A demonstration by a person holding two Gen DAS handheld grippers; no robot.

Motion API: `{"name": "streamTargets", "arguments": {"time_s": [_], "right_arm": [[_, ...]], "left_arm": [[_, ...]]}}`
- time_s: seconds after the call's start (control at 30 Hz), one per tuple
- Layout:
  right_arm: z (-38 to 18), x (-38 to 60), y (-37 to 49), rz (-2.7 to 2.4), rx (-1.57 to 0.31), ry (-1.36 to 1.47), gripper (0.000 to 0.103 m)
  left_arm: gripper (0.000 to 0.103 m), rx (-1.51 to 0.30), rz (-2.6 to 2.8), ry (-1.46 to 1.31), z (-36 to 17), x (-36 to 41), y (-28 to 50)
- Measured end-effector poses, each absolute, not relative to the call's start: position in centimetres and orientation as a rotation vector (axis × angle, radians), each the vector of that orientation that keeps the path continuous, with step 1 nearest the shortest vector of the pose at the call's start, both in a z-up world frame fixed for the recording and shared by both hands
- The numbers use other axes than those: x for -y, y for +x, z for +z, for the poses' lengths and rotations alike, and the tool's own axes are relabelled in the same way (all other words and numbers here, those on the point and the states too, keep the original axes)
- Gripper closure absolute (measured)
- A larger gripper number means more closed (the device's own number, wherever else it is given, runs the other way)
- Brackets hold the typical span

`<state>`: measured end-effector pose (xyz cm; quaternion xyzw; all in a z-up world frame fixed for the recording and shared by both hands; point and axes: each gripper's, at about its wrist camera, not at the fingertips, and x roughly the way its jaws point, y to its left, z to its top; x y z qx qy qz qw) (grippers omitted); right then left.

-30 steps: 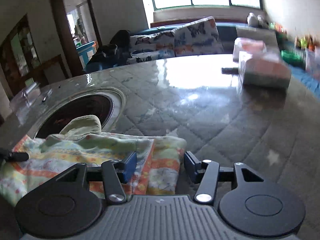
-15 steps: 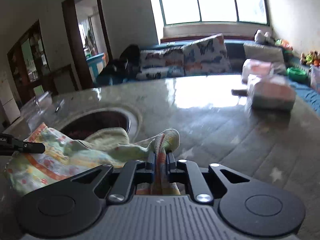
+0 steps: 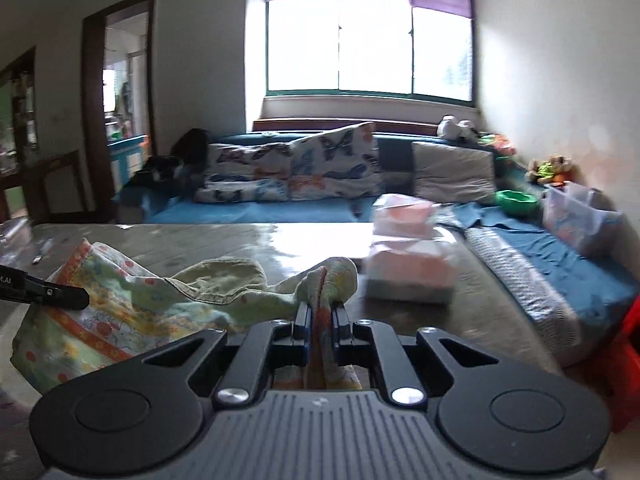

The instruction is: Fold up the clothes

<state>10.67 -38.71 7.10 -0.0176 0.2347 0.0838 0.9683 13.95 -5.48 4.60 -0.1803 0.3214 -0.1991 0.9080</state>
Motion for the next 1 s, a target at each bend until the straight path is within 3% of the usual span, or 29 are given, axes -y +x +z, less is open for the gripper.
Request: {"name": "streamTargets", "arguments": {"time_s": [0.43, 0.6, 0.7, 1.0], "right_arm": [[3.6, 42.5, 15.2, 0.059, -0.581, -0.025, 0.092], [1.2, 42.9, 16.4, 0.007, -0.627, -0.041, 0.086], [0.8, 43.3, 16.6, 0.0, -0.629, -0.038, 0.084], [0.1, 40.4, 19.2, 0.156, -0.672, 0.023, 0.084]], "left_arm": [[0.092, -0.776, -0.427, -0.337, 1.8, 9.5, 19.4], [0.086, -0.816, -0.347, -0.294, 0.3, 8.4, 20.4], [0.074, -0.809, -0.31, -0.281, 0.3, 7.8, 20.5], [0.074, -0.779, -0.45, -0.291, 1.7, 11.7, 20.8]]}}
